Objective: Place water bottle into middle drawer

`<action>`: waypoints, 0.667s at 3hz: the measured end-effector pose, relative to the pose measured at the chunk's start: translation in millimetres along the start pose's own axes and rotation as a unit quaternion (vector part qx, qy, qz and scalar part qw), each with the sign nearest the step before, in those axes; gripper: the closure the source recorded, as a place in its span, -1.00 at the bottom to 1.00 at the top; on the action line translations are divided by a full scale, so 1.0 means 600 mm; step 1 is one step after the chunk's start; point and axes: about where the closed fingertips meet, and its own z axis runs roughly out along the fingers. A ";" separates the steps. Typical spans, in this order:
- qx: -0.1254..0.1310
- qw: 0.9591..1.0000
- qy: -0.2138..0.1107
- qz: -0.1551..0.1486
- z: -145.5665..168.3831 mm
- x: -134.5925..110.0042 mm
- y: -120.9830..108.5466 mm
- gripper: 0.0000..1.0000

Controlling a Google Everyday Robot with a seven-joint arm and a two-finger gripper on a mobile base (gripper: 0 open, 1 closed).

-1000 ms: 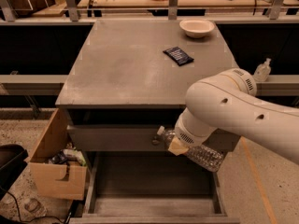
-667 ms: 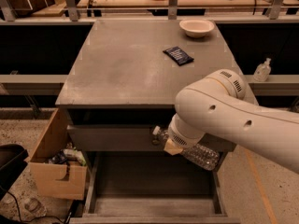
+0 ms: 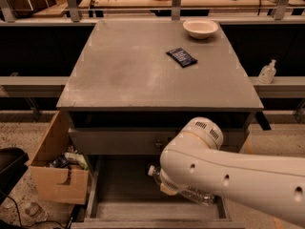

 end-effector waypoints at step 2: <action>-0.069 0.997 0.013 -0.040 0.141 0.021 0.115 1.00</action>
Offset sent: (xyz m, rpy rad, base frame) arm -0.0523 0.0542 -0.1647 0.0753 0.2353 0.1676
